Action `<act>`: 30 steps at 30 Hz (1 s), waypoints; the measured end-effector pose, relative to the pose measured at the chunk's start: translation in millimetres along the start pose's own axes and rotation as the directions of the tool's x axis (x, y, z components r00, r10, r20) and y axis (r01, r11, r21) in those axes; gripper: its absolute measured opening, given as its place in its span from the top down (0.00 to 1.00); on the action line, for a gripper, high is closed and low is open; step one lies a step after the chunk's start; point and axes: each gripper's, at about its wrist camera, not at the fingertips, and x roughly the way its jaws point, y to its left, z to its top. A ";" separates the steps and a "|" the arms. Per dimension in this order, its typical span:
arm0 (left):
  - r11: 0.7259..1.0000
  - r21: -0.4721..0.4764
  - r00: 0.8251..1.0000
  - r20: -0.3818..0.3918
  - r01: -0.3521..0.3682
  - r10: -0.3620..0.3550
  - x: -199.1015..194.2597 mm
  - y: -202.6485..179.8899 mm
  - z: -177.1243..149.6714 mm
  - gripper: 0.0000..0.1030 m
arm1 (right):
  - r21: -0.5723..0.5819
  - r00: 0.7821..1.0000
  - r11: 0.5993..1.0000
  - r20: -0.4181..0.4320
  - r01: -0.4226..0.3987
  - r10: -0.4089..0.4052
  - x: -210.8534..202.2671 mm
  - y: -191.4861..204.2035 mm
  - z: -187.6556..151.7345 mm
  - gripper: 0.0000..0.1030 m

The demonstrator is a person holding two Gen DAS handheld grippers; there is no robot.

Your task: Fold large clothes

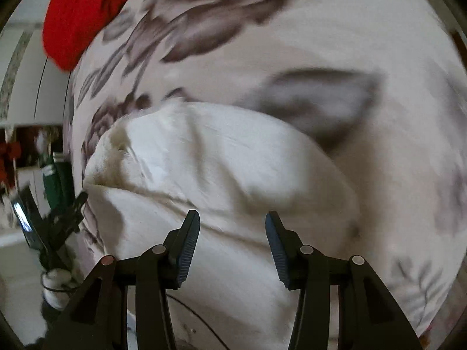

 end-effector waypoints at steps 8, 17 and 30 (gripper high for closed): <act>0.961 0.255 0.994 0.055 -0.107 0.096 43.0 -50.8 18.3 0.93 | -0.025 0.993 0.994 -0.039 0.108 -0.109 73.7 31.1 39.1 0.88; 0.978 0.189 0.994 0.087 -0.084 0.069 36.7 -34.9 61.6 0.95 | 0.081 0.984 0.991 0.131 0.109 -0.119 33.0 29.8 61.8 0.92; 0.996 0.064 0.995 0.082 0.059 -0.064 -21.4 -16.1 20.7 0.22 | 0.111 0.994 0.991 0.092 -0.075 0.065 -19.7 -17.3 33.2 0.41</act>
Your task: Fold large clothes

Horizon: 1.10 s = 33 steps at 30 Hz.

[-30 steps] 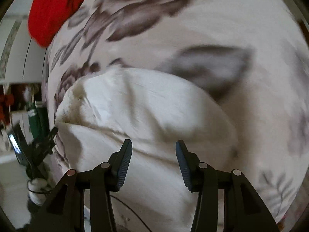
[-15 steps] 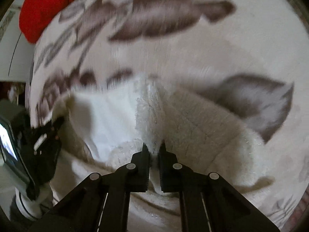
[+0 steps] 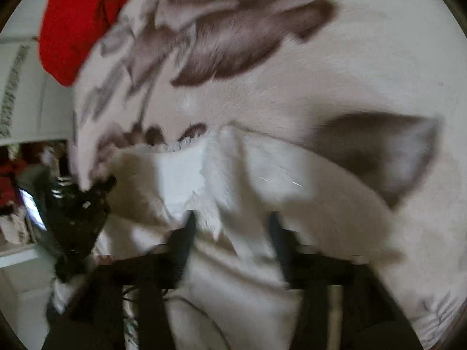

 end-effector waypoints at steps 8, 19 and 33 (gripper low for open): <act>0.980 -0.151 0.990 0.021 -0.134 0.138 -44.2 -1.4 -94.4 0.11 | 0.343 0.995 0.934 0.020 -0.097 0.097 -37.7 -151.4 -59.6 0.40; 0.935 -0.119 0.939 -0.118 -0.335 0.322 17.9 -11.9 -233.8 0.10 | 0.595 0.893 0.729 -0.043 -0.338 0.449 79.5 -191.6 -56.5 0.65; 0.937 -0.213 0.954 -0.172 -0.278 0.245 13.6 8.2 -224.2 0.00 | 0.144 0.999 0.989 -0.029 0.024 -0.020 -20.2 -139.2 -36.0 0.54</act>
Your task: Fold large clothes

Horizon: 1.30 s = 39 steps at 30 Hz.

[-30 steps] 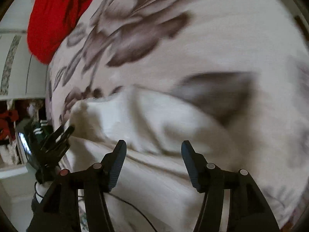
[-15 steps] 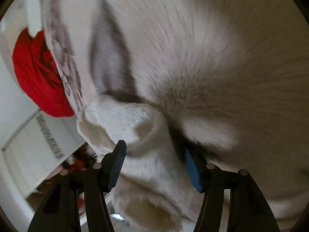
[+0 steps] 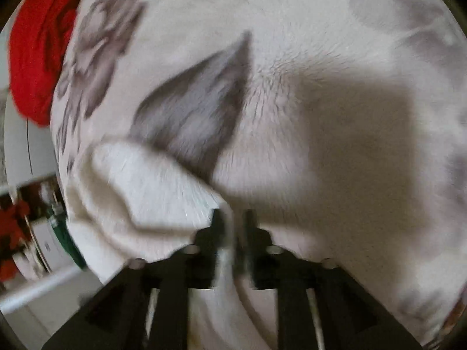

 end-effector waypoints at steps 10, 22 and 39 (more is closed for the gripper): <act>0.997 0.047 0.998 0.027 -0.063 0.062 -43.6 -20.7 -31.0 0.00 | -0.284 0.968 0.940 -0.110 0.186 -0.225 56.4 36.4 -107.9 0.44; 0.995 0.081 0.998 0.012 0.057 -0.058 -65.2 -10.4 -69.0 0.00 | -0.149 0.952 0.945 -0.053 0.291 -0.302 8.4 23.7 -140.1 0.45; 0.920 0.298 0.963 0.005 0.255 -0.269 -134.4 -65.4 -151.2 0.00 | 0.005 0.916 0.940 -0.226 0.341 -0.331 -24.3 -45.0 -320.5 0.37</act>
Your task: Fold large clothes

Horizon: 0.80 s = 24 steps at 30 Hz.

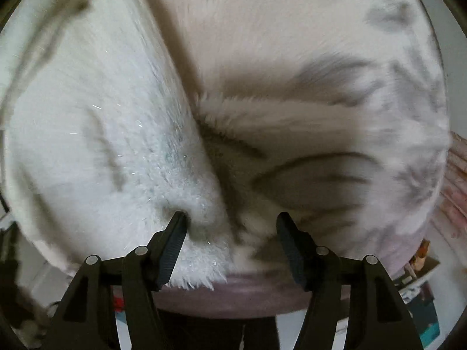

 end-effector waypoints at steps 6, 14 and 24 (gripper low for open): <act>0.986 -0.003 0.983 -0.078 0.165 -0.165 -7.9 -104.6 -8.2 0.00 | -0.008 0.996 1.000 0.081 0.023 -0.022 -67.9 -48.9 -14.3 0.35; 0.984 -0.078 0.972 -0.166 0.158 -0.169 4.4 -210.3 -6.7 0.00 | -0.051 0.982 0.991 0.153 0.121 -0.112 -65.2 -87.3 63.5 0.35; 0.994 -0.106 0.972 -0.235 -0.009 -0.017 39.6 -272.1 0.9 0.24 | -0.159 0.962 0.954 0.140 0.255 -0.234 -35.6 -115.1 120.0 0.35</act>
